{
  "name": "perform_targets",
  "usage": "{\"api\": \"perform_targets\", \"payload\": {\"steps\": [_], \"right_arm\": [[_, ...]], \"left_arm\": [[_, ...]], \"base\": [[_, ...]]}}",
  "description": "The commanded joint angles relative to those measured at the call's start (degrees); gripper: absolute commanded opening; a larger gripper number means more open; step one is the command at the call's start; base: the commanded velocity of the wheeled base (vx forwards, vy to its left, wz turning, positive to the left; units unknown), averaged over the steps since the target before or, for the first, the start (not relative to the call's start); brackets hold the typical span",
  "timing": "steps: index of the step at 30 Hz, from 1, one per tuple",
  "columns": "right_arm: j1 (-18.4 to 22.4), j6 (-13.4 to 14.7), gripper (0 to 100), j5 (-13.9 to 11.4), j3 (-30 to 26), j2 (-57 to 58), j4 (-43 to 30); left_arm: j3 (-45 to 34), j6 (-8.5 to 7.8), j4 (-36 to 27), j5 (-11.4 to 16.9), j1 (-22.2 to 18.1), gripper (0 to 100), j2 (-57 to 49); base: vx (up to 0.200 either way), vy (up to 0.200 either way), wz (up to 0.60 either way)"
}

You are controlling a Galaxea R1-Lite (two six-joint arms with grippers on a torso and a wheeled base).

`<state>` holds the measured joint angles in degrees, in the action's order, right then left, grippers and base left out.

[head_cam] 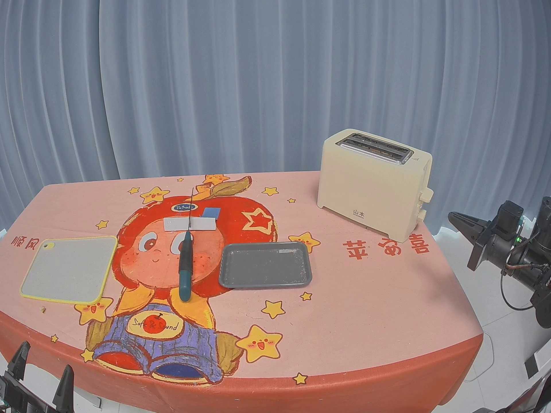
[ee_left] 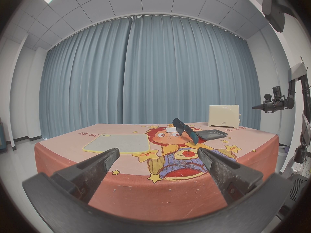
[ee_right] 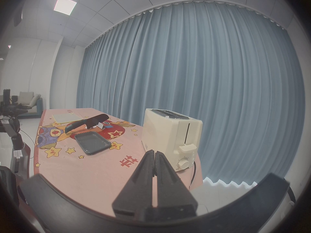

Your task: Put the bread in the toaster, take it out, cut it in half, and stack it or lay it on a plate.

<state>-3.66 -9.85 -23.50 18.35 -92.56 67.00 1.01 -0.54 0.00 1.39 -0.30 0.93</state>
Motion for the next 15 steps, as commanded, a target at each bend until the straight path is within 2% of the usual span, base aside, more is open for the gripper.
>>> {"api": "perform_targets", "payload": {"steps": [1,6,10,15], "right_arm": [[1.90,0.01,0,-0.14,1.52,-5.08,0.24],[3.31,0.36,0,-0.23,3.71,-9.39,0.32],[3.39,4.14,0,0.21,6.35,-12.82,0.68],[3.39,6.95,0,0.74,9.69,-14.14,-0.11]], "left_arm": [[-1.01,0.01,0.00,0.02,-0.05,100,-0.31],[-1.01,0.01,0.00,0.02,-0.05,100,-0.31],[-1.01,0.01,0.00,0.02,0.04,100,-0.31],[-1.01,0.01,0.00,0.02,0.04,100,-0.31]], "base": [[0.000,0.000,0.00],[0.000,0.000,0.00],[0.000,0.000,0.00],[0.000,0.000,0.00]]}}
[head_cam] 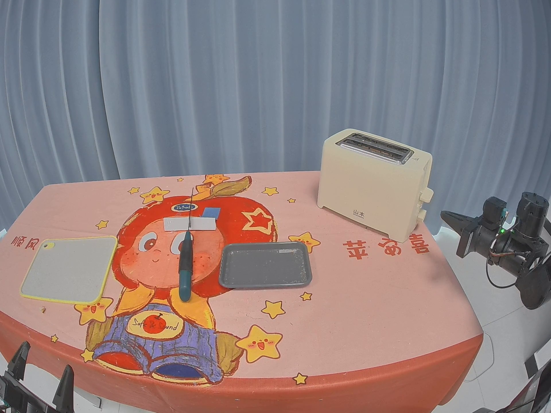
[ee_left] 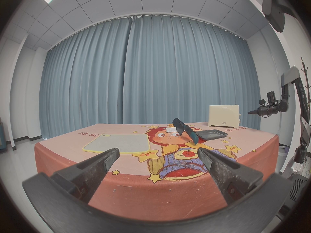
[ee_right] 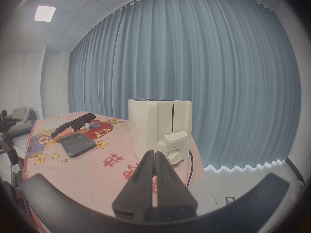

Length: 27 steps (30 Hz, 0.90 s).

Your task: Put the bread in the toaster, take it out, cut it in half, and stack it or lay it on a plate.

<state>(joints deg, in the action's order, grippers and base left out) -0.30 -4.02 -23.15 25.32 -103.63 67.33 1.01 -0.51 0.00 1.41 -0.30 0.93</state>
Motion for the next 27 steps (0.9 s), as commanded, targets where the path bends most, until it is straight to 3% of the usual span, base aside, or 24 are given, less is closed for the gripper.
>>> {"api": "perform_targets", "payload": {"steps": [1,11,27], "right_arm": [[0.04,1.21,0,0.56,2.89,-3.24,-0.44],[0.22,1.83,0,1.62,5.88,-10.98,1.49],[-0.31,1.83,0,1.62,7.02,-12.65,1.93]], "left_arm": [[-1.01,-0.02,0.00,-0.01,-0.05,100,-0.31],[-1.01,-0.02,0.00,-0.01,0.04,100,-0.31],[-1.01,-0.02,0.00,-0.01,-0.05,100,-0.31]], "base": [[0.000,0.000,0.00],[0.000,0.000,0.00],[0.000,0.000,0.00]]}}
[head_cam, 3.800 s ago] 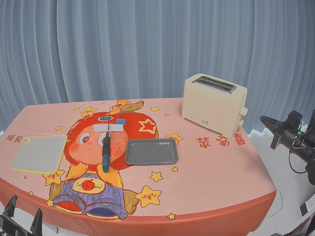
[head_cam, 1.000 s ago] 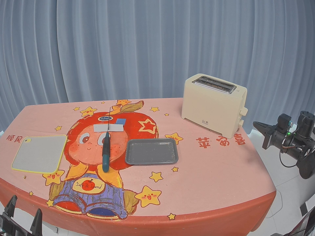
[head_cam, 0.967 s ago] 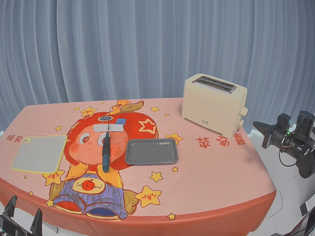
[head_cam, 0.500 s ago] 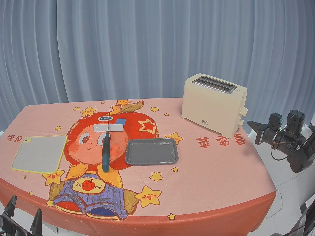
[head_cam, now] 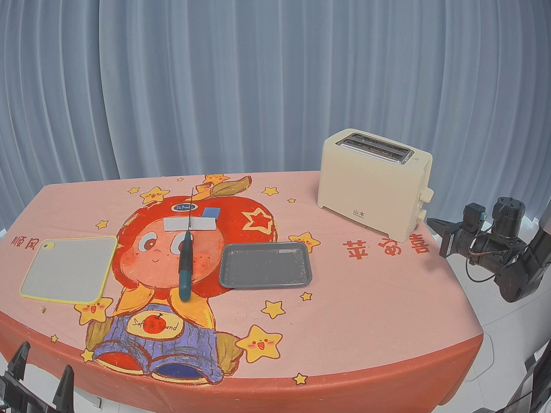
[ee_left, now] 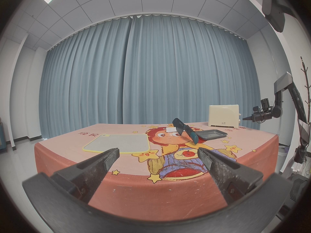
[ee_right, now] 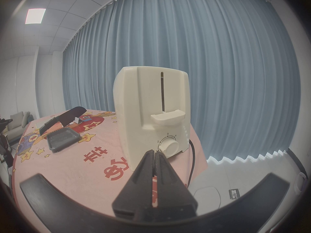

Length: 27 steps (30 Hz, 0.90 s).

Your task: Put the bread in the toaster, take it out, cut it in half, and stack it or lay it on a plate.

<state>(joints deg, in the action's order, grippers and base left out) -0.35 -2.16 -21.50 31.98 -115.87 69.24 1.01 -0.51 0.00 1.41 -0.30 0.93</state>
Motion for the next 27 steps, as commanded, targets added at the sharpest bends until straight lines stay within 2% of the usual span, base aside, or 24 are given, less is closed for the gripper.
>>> {"api": "perform_targets", "payload": {"steps": [1,13,19,27], "right_arm": [[-0.26,-0.04,0,0.15,0.37,-0.41,0.02],[-0.53,0.14,0,1.38,3.00,-2.17,0.63],[-1.49,0.14,0,3.31,3.62,-4.98,3.71],[-1.49,0.22,0,3.49,4.76,-5.68,4.32]], "left_arm": [[-1.01,-0.02,0.00,-0.01,-0.05,100,-0.31],[-1.01,-0.02,0.00,-0.01,-0.05,100,-0.31],[-1.01,0.07,0.00,-0.01,-0.05,100,-0.31],[-1.01,-0.02,0.00,-0.01,-0.05,100,-0.31]], "base": [[0.000,0.000,0.00],[0.000,0.000,0.00],[0.000,0.000,0.00],[0.000,0.000,0.00]]}}
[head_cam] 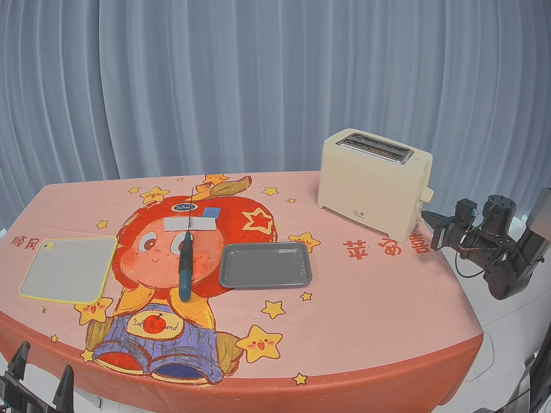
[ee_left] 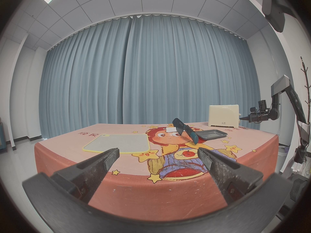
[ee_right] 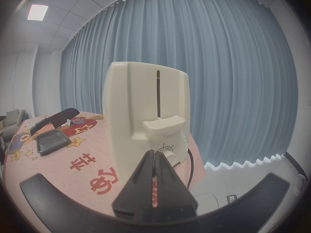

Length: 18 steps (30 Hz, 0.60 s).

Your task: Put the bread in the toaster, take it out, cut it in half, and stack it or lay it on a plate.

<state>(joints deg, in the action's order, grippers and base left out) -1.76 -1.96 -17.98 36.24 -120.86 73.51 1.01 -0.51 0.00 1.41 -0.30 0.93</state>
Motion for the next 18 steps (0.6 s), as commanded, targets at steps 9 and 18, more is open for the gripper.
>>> {"api": "perform_targets", "payload": {"steps": [9,18], "right_arm": [[-0.09,-0.06,0,0.05,-0.03,-0.87,-0.12],[0.00,-0.06,0,0.32,-0.30,-1.57,-0.47]], "left_arm": [[-1.01,-0.02,0.00,-0.01,-0.05,100,-0.31],[-1.01,-0.02,0.00,-0.01,0.04,100,-0.31]], "base": [[0.000,0.000,0.00],[0.000,0.000,0.00]]}}
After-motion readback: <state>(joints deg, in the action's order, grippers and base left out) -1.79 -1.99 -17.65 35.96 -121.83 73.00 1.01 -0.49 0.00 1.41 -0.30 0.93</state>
